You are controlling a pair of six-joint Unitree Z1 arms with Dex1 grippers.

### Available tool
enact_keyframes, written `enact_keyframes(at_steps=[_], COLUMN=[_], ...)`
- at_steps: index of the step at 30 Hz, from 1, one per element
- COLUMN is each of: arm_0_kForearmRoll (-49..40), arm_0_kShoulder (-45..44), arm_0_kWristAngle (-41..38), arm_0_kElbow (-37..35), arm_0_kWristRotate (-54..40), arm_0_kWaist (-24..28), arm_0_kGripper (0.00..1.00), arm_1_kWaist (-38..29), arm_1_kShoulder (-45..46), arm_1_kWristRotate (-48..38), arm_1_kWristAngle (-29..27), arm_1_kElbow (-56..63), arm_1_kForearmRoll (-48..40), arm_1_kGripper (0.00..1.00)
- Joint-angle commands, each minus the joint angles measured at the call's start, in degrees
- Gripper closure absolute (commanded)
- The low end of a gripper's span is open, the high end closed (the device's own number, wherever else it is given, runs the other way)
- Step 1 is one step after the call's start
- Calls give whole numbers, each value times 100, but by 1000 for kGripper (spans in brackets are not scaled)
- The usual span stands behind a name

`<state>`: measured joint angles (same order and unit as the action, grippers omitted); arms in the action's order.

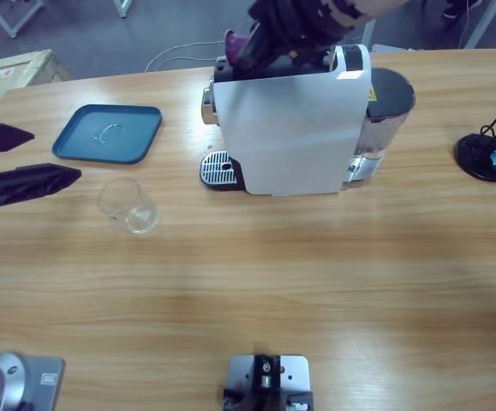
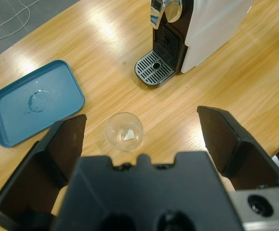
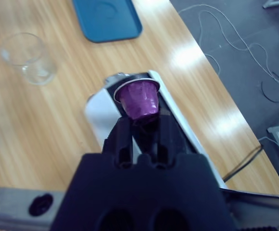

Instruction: Pour coffee

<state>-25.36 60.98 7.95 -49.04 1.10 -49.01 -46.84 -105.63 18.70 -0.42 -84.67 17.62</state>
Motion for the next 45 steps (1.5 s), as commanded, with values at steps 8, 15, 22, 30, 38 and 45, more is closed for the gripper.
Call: enact_keyframes(at_steps=[8,15,22,30,38,45], arm_0_kForearmRoll=[105,112,221,196,163,172], arm_0_kShoulder=[94,117,203,78,8,89], arm_0_kWristAngle=[-15,-36,-50,-101,-101,-97], arm_0_kElbow=[137,157,65,26,62,93], arm_0_kWristRotate=[-49,-40,-38,-5,-5,-5], arm_0_kWaist=[-50,-50,-49,-56,-54,-52], arm_0_kGripper=[4,4,4,4,4,4], arm_1_kWaist=[78,-20,-463,-721,-721,-721], arm_1_kShoulder=[-384,-70,589,588,-19,-274], arm_1_kWristRotate=[-26,-71,-300,-620,-943,-947], arm_1_kWristAngle=[-93,-526,-557,-1210,-1313,-934], arm_1_kElbow=[28,19,40,16,-69,-170], arm_1_kForearmRoll=[84,-78,-136,-192,-154,-189], arm_1_kGripper=[900,50,357,1000,1000,1000])
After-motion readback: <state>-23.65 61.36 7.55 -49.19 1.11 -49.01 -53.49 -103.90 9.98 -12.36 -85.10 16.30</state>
